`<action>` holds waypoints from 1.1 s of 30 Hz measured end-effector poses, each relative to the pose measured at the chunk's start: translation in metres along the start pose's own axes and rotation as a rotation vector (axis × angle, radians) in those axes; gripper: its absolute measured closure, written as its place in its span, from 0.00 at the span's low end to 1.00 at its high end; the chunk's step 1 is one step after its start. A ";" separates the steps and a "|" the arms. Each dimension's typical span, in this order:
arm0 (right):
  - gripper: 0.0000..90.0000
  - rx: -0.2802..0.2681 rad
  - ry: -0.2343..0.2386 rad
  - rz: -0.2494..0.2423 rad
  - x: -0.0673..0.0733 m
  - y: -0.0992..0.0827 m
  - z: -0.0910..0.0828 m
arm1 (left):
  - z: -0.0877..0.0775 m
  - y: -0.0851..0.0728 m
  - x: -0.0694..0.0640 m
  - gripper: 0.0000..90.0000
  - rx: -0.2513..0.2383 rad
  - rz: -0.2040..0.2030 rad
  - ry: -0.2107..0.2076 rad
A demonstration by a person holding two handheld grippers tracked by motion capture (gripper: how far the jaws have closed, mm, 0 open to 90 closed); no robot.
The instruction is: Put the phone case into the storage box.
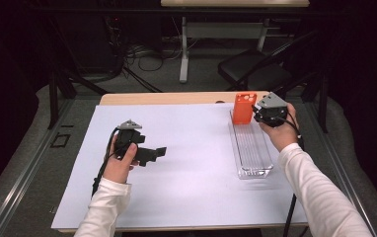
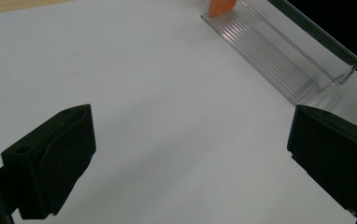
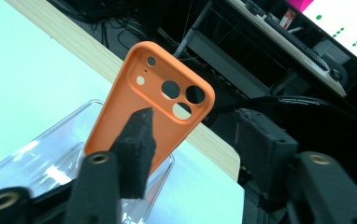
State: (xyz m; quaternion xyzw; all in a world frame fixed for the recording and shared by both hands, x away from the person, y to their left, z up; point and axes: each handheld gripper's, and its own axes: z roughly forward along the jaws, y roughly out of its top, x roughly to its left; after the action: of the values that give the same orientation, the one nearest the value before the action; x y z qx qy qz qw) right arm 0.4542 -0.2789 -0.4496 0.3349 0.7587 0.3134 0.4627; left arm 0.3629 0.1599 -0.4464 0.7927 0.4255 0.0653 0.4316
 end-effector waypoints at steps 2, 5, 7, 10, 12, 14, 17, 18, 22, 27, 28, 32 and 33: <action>0.49 0.018 0.006 0.039 0.001 0.002 -0.001 | -0.001 0.000 -0.001 0.02 -0.001 -0.001 -0.003; 0.45 0.018 0.002 0.069 0.004 0.004 -0.004 | 0.000 0.000 -0.003 0.02 -0.001 0.004 -0.002; 0.37 0.037 0.004 0.090 0.005 0.005 -0.004 | 0.000 0.000 -0.003 0.02 0.002 0.007 -0.009; 0.28 0.057 -0.006 0.112 0.007 0.007 -0.006 | 0.000 0.000 -0.003 0.02 0.001 0.005 -0.009; 0.27 0.051 0.012 0.140 0.008 0.009 -0.008 | 0.001 0.000 -0.003 0.02 0.000 0.003 -0.009; 0.24 0.053 0.033 0.171 0.009 0.010 -0.009 | 0.000 0.000 -0.002 0.02 0.002 0.004 -0.006; 0.22 0.050 0.064 0.232 0.010 0.012 -0.011 | 0.001 -0.001 -0.002 0.02 0.001 0.004 -0.002; 0.21 0.053 0.069 0.241 0.011 0.013 -0.012 | 0.001 -0.001 -0.003 0.02 0.001 0.005 -0.004; 0.18 0.046 0.113 0.310 0.013 0.017 -0.014 | 0.001 -0.001 -0.003 0.02 0.004 0.008 -0.003; 0.16 0.024 0.149 0.372 0.014 0.020 -0.018 | 0.000 0.000 -0.003 0.02 0.001 0.008 -0.009; 0.16 0.019 0.154 0.383 0.015 0.021 -0.020 | -0.001 0.000 -0.003 0.02 -0.003 0.006 -0.010; 0.11 0.010 0.180 0.410 0.017 0.024 -0.023 | -0.002 -0.001 -0.003 0.02 -0.005 0.004 -0.013; 0.09 0.012 0.183 0.405 0.018 0.024 -0.024 | -0.002 -0.001 -0.003 0.02 -0.004 0.004 -0.016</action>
State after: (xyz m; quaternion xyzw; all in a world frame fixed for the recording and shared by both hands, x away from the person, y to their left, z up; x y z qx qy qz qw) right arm 0.4315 -0.2548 -0.4308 0.4532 0.7167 0.4245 0.3174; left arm 0.3599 0.1593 -0.4449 0.7933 0.4203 0.0607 0.4363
